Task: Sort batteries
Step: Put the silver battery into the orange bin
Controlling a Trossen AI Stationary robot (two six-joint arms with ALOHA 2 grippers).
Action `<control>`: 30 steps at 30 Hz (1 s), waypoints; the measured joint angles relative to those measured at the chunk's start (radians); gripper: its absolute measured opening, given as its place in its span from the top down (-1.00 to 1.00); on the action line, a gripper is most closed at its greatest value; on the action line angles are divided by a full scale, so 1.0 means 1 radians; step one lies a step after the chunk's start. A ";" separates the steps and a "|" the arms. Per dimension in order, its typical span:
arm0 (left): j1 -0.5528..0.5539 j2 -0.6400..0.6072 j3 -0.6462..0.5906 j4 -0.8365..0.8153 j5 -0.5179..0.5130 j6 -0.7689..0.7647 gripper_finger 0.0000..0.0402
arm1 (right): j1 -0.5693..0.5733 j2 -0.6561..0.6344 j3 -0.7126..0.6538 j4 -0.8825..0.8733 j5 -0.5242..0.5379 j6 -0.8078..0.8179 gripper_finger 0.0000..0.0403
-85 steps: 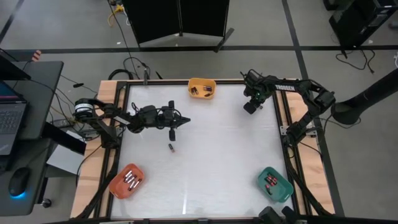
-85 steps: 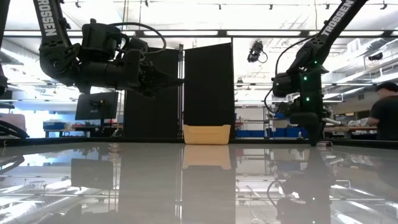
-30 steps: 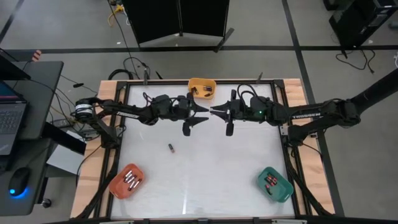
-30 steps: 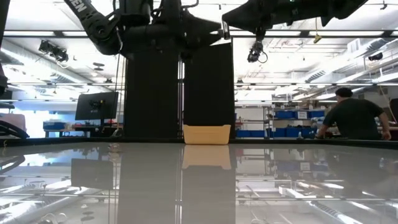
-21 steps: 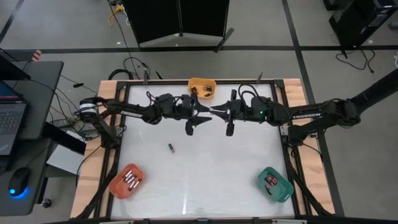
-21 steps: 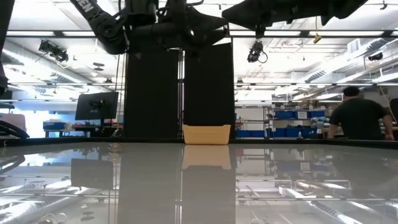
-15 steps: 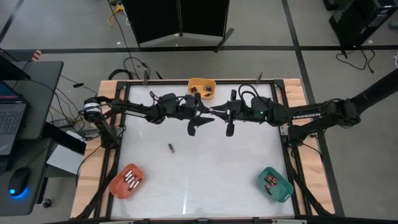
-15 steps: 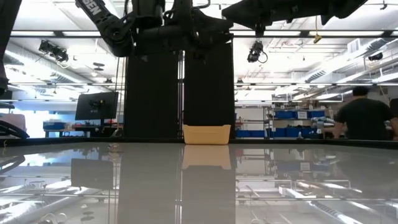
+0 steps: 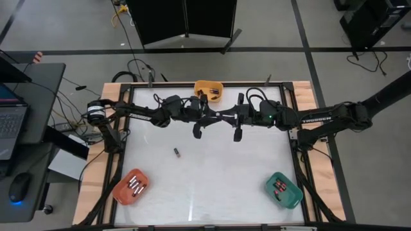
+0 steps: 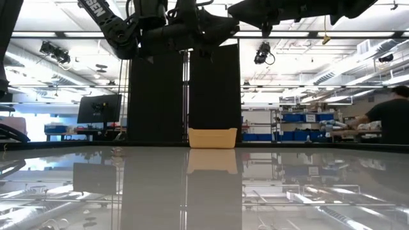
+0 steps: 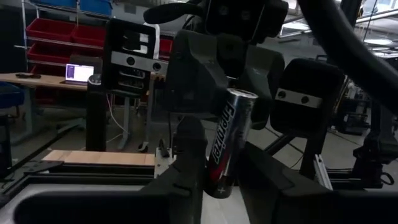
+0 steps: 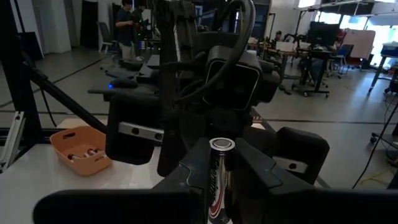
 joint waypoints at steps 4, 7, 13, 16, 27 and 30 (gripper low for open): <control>0.005 0.000 0.000 0.000 0.005 0.008 0.68 | -0.001 0.000 0.000 0.000 0.005 0.005 0.72; 0.006 0.000 0.000 0.000 0.008 0.033 0.71 | -0.001 0.000 0.000 -0.001 0.008 0.005 0.73; 0.006 -0.001 0.000 -0.005 0.007 0.046 0.71 | -0.001 0.000 0.000 -0.003 0.048 -0.011 0.41; 0.012 -0.004 0.000 -0.013 0.018 0.047 0.71 | 0.001 -0.011 0.000 -0.010 0.115 -0.011 0.20; -0.001 -0.184 -0.001 -0.372 0.048 0.234 0.71 | 0.009 -0.117 0.000 -0.153 0.155 -0.099 0.15; -0.016 -0.268 -0.001 -0.570 0.046 0.273 0.71 | 0.007 -0.116 0.000 -0.207 0.155 -0.083 0.46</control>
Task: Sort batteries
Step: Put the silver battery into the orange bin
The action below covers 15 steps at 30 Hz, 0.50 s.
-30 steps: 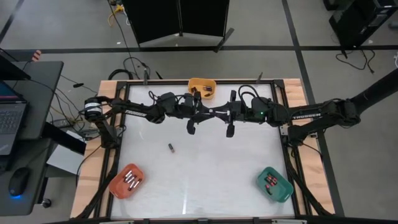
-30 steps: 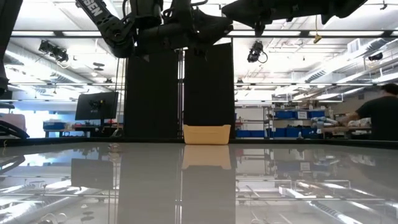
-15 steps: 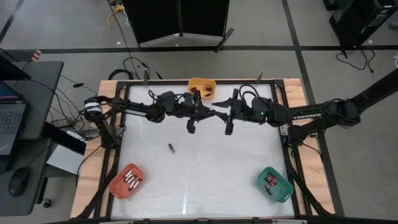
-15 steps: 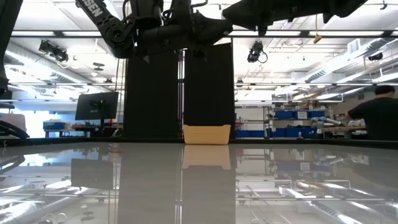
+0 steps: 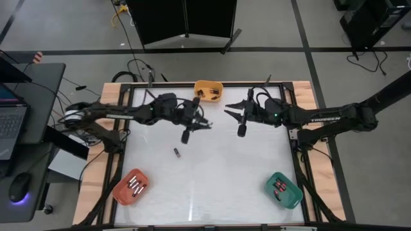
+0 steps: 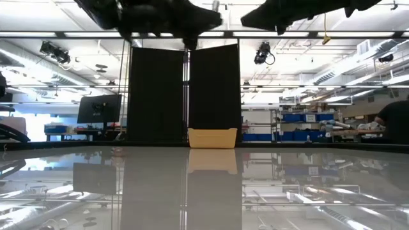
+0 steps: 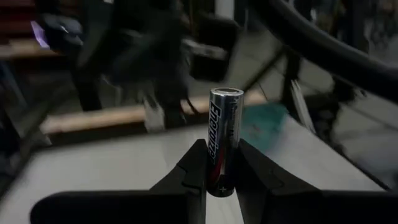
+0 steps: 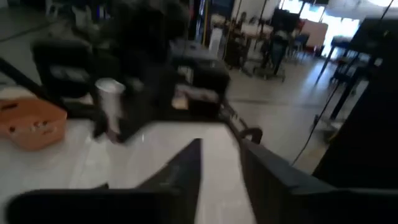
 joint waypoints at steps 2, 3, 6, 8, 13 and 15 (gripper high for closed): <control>-0.015 -0.058 0.000 -0.142 -0.010 0.020 0.71 | 0.001 0.014 0.000 -0.022 -0.002 0.007 0.72; -0.024 -0.084 0.000 -0.207 -0.027 0.028 0.71 | 0.002 0.024 0.000 -0.032 -0.003 0.008 0.85; -0.067 -0.150 0.005 -0.413 -0.086 0.035 0.71 | 0.001 0.066 0.000 -0.014 -0.006 0.005 0.93; -0.102 -0.183 0.022 -0.566 -0.138 0.021 0.71 | -0.003 0.098 0.000 0.003 -0.006 0.009 0.90; -0.206 -0.202 0.093 -0.905 -0.245 -0.085 0.71 | -0.014 0.203 0.000 0.072 -0.007 0.012 0.96; -0.268 -0.201 0.112 -1.012 -0.278 -0.152 0.71 | -0.015 0.248 0.000 0.110 -0.008 0.013 0.95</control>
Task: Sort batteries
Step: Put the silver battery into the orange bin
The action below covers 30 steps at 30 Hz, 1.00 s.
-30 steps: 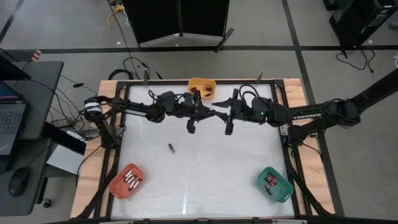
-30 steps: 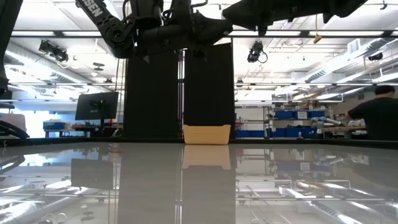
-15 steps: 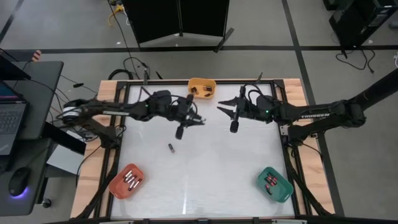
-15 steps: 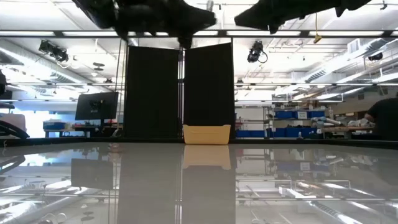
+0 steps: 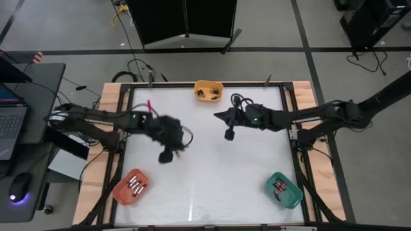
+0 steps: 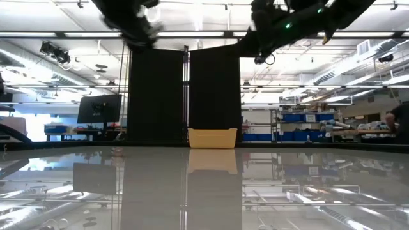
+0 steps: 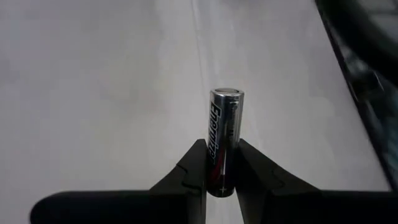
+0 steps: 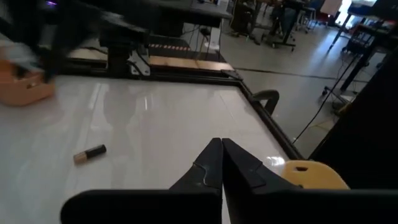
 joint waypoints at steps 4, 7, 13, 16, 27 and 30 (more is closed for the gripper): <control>-0.117 0.000 0.003 -0.117 -0.049 -0.195 0.71 | -0.006 0.076 0.000 0.060 -0.003 0.026 0.94; -0.219 0.001 0.002 -0.176 -0.101 -0.391 0.71 | -0.008 0.118 0.000 0.073 -0.003 0.048 0.97; -0.472 0.001 0.002 -0.251 -0.210 -0.792 0.71 | -0.003 0.181 0.000 0.097 -0.003 0.071 0.95; -0.602 0.001 0.002 -0.282 -0.282 -1.002 0.71 | -0.003 0.203 0.000 0.117 -0.005 0.093 0.95; -1.029 0.008 0.002 -0.455 -0.487 -1.692 0.71 | -0.001 0.214 0.000 0.163 -0.005 0.106 0.96; -1.093 0.033 0.002 -0.486 -0.456 -1.801 0.71 | 0.000 0.214 0.000 0.162 -0.005 0.121 0.96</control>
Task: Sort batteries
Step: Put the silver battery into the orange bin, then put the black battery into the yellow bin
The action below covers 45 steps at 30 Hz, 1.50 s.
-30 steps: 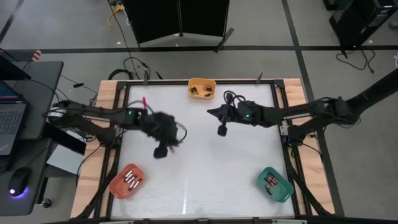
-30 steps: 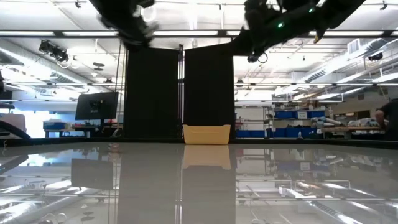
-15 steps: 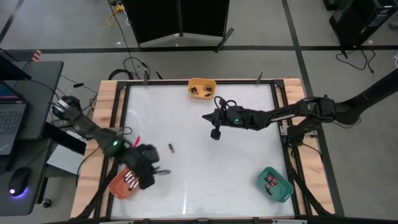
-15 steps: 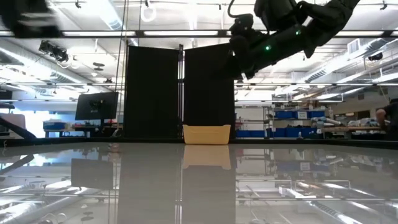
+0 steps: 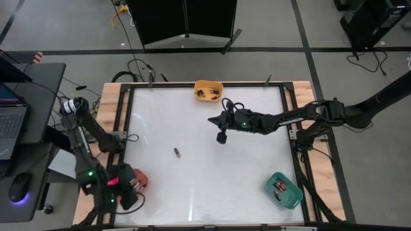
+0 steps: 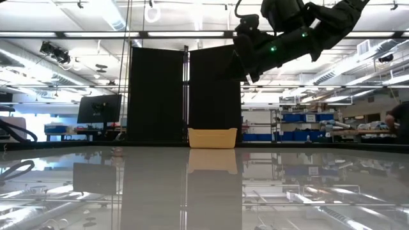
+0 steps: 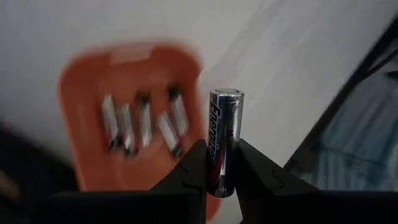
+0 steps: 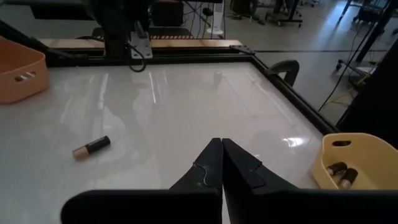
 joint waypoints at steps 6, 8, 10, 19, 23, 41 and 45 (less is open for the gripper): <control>-0.054 0.082 0.000 0.008 0.099 -0.104 0.71 | 0.018 0.000 0.000 0.000 0.000 0.008 0.96; -0.060 0.109 0.000 0.007 0.116 -0.125 0.71 | 0.022 0.000 0.000 0.000 0.000 0.004 0.96; -0.061 0.135 0.000 0.003 0.130 -0.137 0.71 | 0.025 0.000 0.000 0.000 0.000 0.005 0.96; -0.061 0.169 -0.112 0.076 0.190 -0.234 0.71 | 0.027 0.000 0.000 0.004 0.000 0.008 0.96; -0.057 0.154 -0.209 0.214 0.193 -0.238 0.71 | 0.028 -0.001 0.000 0.007 0.000 0.008 0.96; -0.018 0.150 -0.276 0.293 0.310 -0.249 0.45 | 0.044 -0.001 0.000 0.006 0.001 0.003 0.96; -0.013 0.150 -0.276 0.296 0.311 -0.249 0.39 | 0.044 -0.001 0.000 0.006 0.001 -0.001 0.96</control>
